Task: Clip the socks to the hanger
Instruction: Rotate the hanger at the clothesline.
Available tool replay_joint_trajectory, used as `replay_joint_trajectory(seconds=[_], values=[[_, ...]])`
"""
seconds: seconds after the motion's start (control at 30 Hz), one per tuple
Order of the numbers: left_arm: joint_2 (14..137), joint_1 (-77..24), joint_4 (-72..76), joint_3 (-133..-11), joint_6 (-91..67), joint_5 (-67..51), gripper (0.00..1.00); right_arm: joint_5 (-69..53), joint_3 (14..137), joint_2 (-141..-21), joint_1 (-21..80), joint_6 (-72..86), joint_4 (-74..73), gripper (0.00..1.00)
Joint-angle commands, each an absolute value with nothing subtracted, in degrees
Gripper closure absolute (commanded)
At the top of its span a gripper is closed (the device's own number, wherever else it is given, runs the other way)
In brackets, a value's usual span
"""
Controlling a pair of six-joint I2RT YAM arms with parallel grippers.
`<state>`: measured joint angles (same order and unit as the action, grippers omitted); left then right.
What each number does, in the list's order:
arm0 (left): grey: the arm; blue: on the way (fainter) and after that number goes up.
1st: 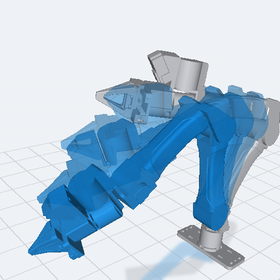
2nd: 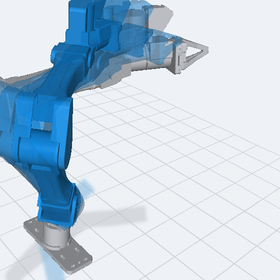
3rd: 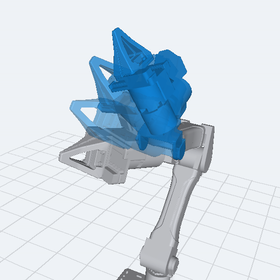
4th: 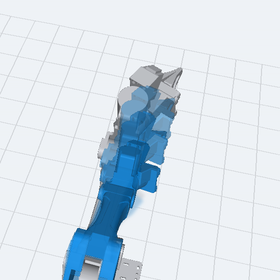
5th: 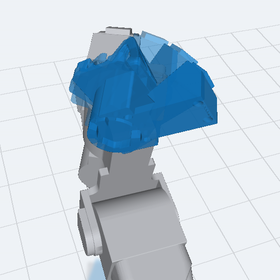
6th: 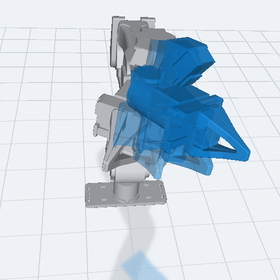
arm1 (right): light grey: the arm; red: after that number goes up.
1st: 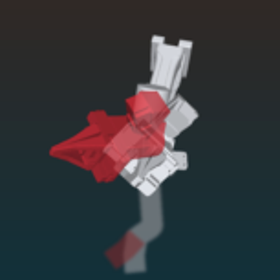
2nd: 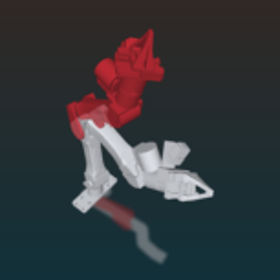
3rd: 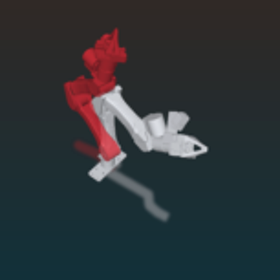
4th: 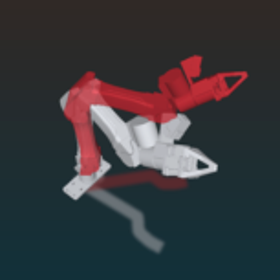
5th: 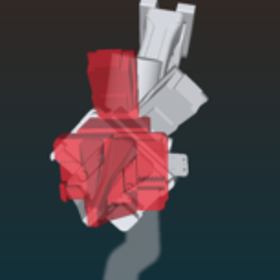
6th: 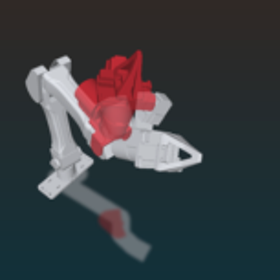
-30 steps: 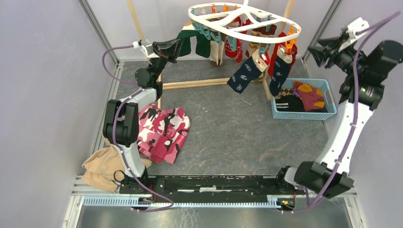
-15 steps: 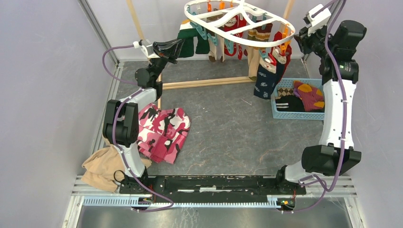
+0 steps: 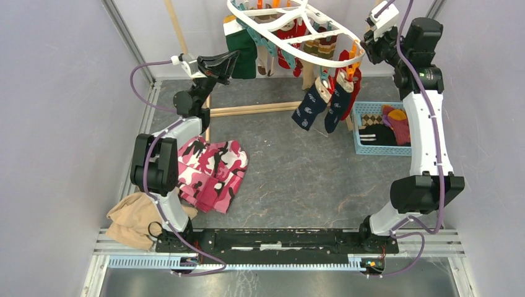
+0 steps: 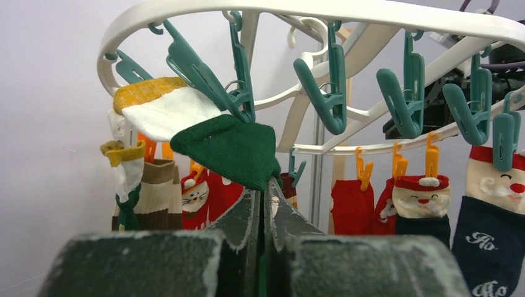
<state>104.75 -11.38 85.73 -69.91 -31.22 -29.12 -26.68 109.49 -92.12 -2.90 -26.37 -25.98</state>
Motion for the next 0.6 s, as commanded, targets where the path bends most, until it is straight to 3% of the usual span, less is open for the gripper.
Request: replay_joint_trajectory(seconds=[0.0,0.17,0.57], values=[[101.1,-11.4,87.8,-69.0,-28.2,-29.8,0.98,-24.3,111.0,-91.7,-2.3,-25.2,-24.1,0.68],[100.4,-11.4,88.1,-68.1,-28.2,-30.6,0.98,-23.9,106.0,-85.0,-4.5,-24.9,-20.6,0.5],[97.1,-11.9,92.4,-62.8,-30.4,-34.1,0.98,-35.6,100.0,-74.9,-12.8,-20.0,-19.0,0.23]])
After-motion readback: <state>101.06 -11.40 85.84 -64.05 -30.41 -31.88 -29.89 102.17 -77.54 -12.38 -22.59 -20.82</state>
